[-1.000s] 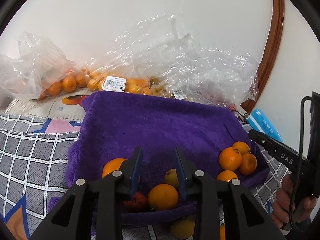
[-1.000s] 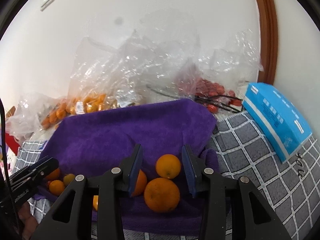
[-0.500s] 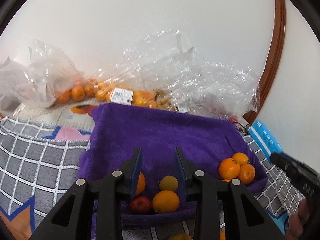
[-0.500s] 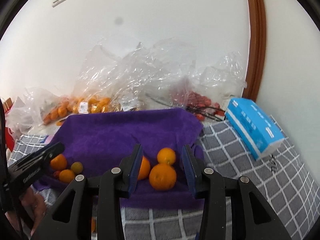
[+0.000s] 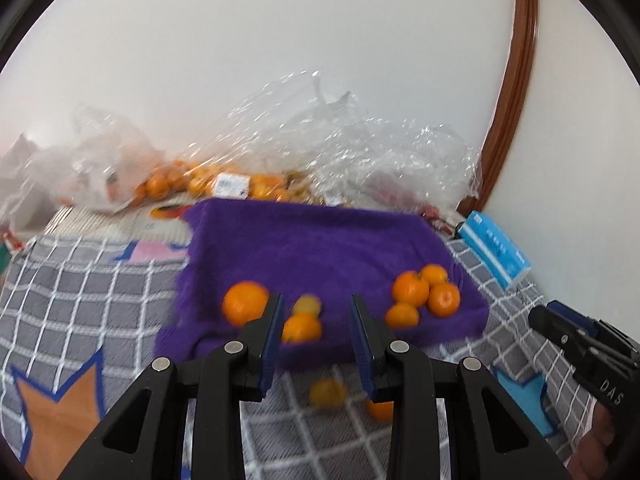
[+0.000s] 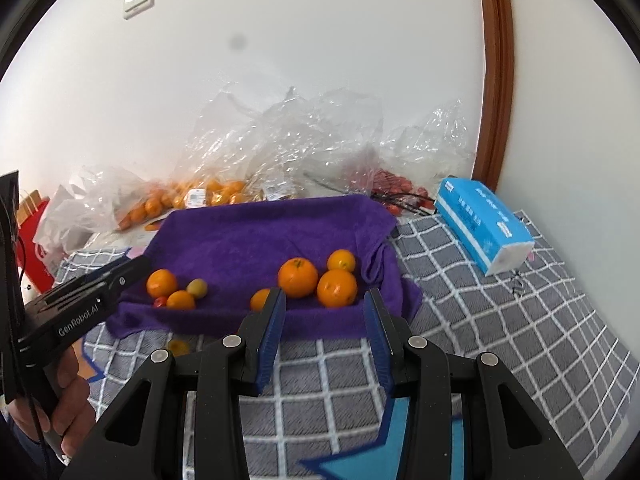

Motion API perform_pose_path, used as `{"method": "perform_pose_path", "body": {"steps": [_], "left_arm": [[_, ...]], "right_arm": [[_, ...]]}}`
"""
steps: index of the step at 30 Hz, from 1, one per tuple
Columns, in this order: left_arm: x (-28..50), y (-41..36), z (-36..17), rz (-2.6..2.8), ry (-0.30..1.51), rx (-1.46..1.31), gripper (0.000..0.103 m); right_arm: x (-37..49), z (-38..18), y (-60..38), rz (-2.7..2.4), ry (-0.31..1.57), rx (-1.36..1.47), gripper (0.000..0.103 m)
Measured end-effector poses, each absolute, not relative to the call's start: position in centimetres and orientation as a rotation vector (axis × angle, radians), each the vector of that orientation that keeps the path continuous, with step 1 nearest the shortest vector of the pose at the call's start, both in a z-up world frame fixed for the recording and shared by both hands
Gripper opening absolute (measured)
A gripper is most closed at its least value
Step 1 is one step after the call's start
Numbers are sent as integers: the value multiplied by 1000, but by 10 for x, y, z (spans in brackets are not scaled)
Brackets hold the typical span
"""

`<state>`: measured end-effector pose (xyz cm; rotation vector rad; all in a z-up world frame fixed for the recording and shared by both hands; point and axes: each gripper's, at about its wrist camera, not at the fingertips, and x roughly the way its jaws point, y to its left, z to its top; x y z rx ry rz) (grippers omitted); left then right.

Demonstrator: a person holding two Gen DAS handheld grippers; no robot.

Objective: Organize fruits
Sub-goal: 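Withdraw both open grippers from the towel toward the remaining loose fruits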

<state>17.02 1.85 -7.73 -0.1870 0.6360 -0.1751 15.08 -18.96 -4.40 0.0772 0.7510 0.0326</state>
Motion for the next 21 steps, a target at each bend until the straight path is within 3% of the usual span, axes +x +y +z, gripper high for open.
{"method": "perform_pose_path", "body": {"steps": [14,18,21], "left_arm": [[118,62,-105,-38,722,-159,33],[112,68,-105,-22,725,-126,47],[107,78,-107,7,708,-138,50]], "right_arm": [[112,-55,-163,111,734,101,41],[116,-61,-154,118,733,85,41],[119,-69,-147,120,744,72,41]]}}
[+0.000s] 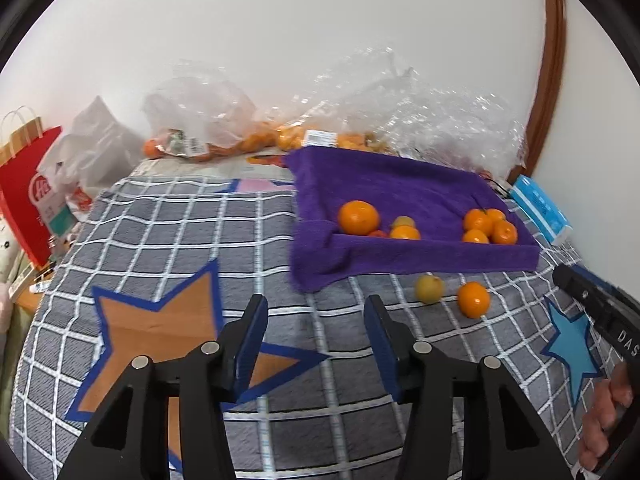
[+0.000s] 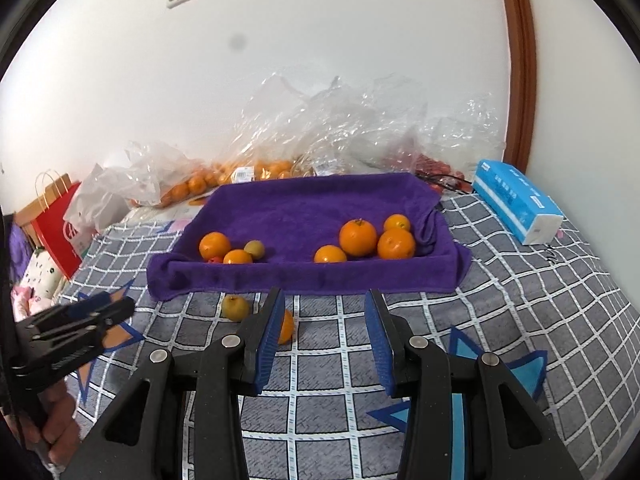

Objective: Organize fruits
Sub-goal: 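Withdraw both open grippers from the towel toward the remaining loose fruits, then grasp a round orange with the right gripper while the left approaches a yellow-green fruit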

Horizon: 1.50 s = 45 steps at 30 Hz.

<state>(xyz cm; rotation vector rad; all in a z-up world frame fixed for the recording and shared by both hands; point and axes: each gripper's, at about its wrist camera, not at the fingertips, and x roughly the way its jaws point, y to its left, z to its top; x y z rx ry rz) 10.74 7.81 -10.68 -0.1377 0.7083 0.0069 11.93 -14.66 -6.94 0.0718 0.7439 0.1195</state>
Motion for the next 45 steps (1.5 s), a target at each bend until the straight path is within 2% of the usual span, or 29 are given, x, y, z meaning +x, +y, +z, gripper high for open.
{"method": "perform_pose_path", "body": {"steps": [12,24,30,39,45], "left_arm": [[123,105,-143,2,809,-234,51],[117,109,-143,-2,782,-290,49],[120,108,-145,-17,795,-283,49],[122,117,-150,-13,813,-348,37],[122,118,-151,-12,812,-358,36]], "right_arm": [[133,-102,-120,201,855,53,41],[165,-135,-98,212,928,40,39],[171,-142,-98,208,962,51,32],[166,-139,-103,213,943,62,32],[164,-138,-109,216,957,52,32]]}}
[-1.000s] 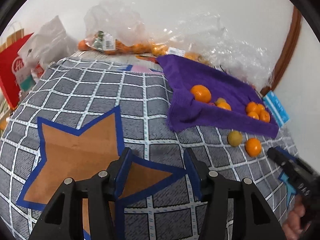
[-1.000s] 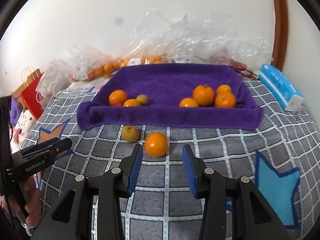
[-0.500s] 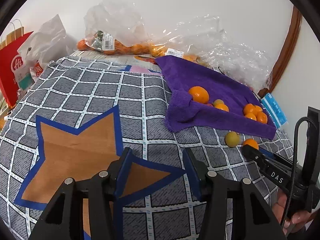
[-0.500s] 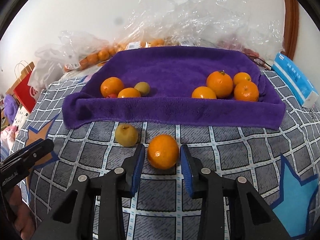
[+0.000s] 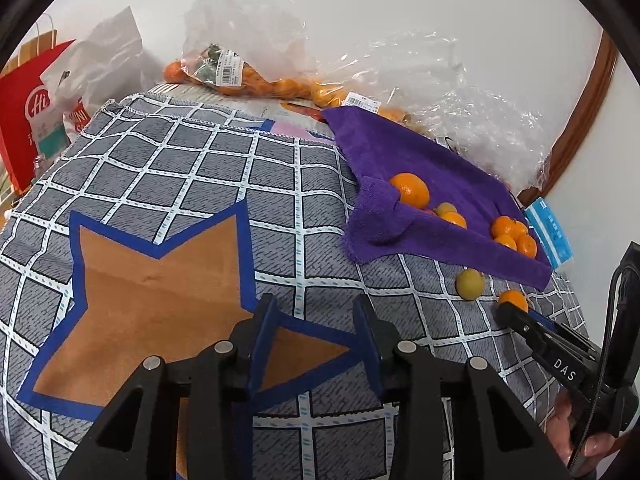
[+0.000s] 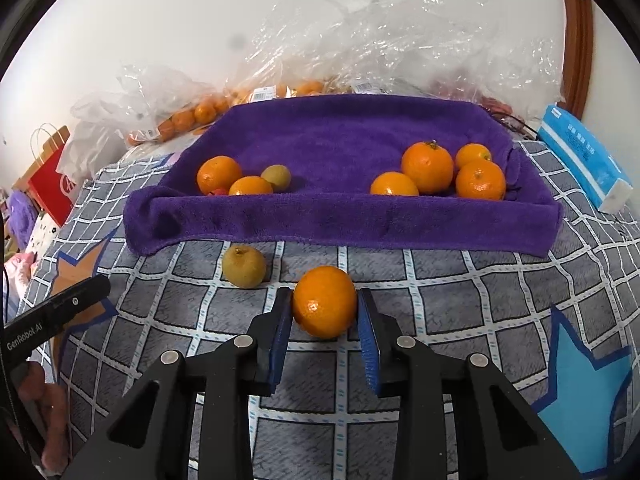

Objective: Organize fruits
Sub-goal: 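Grasp a round orange with the right gripper while the left approaches a yellow-green fruit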

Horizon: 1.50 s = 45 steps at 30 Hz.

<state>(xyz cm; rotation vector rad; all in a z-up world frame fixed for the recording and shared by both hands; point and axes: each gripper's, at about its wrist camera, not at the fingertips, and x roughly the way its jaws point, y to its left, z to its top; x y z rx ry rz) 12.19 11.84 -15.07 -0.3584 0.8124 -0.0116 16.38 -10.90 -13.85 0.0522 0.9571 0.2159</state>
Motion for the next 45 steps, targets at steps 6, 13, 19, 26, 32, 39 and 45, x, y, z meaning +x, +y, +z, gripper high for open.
{"method": "perform_pose_path", "body": {"steps": [6,13,19,26,32,39,45], "left_arm": [[122,120,-151,-20,812,-369,36],[123,117,-151,-32,821,-349,39],[123,119,-152,-37,820,-355,39],[123,111,-150,-13,835,-290,39],[119,84,-144,-58,865,-234,39],[132,48,-138,-155,883,-190,39],[147,17,-143,-202,892,-156,39]], "right_arm": [[163,-139,-117,213,962,39,32],[155,-135,-135,195,920,25,32],[155,-134,-155,166,898,35,32],[154,-133,-173,142,883,45,32],[158,-134,-188,151,882,94,32],[156,-132,-201,128,864,88,32],[156,-133,-219,107,861,139,32]]}}
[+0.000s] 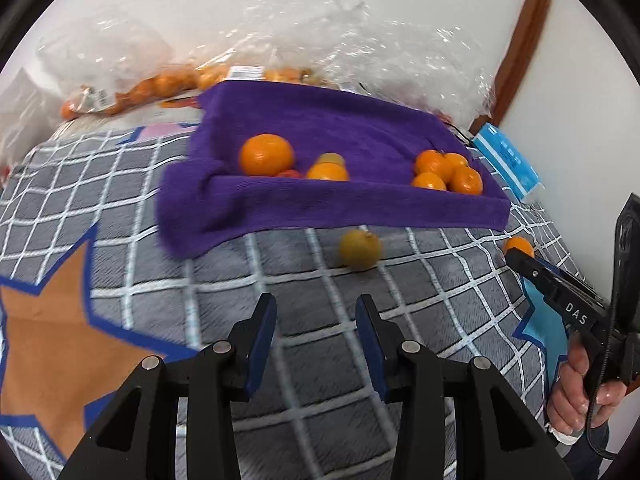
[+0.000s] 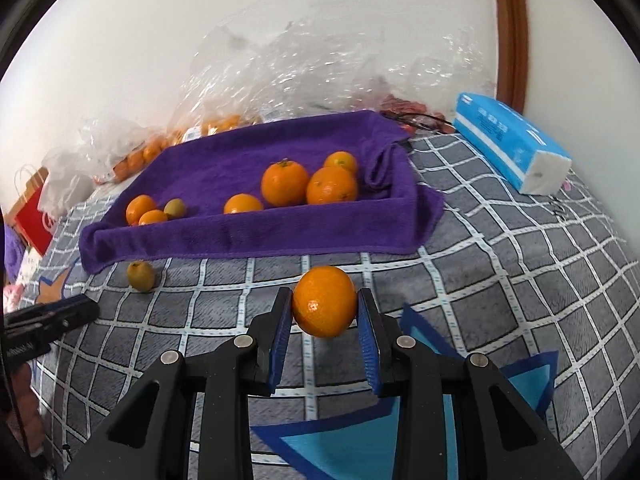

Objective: Organize fruits
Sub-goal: 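Grasp a round orange with the right gripper while the left approaches a yellow-green fruit, then close the left gripper on the yellow-green fruit and lift it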

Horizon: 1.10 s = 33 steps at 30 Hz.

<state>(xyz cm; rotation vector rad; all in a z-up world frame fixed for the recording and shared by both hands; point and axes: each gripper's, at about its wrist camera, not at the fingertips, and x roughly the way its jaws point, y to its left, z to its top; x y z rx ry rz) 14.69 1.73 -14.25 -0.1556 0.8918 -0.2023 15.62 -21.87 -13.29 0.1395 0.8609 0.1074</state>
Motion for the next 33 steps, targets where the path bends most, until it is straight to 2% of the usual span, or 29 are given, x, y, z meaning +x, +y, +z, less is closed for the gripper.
{"method": "perform_pose_path", "body": {"steps": [15,16,17,19,33], "left_arm": [[186,-21,-149,-164,897,-115,39],[187,-23,-149,-155,893,-108,37],[188,-24,-149,-155,891,-105,29],[187,-26,-149,-153,886,-92,27],[155,20,-146,-77,862,-73,27]], "right_arm": [[156,-134,-222,127,862,169,32],[156,-134,-221,125,862,169,32],[156,-134,-221,125,863,170,32],[156,-135,-222,123,865,171,32],[157,-135,-223,117,870,178,32]]}}
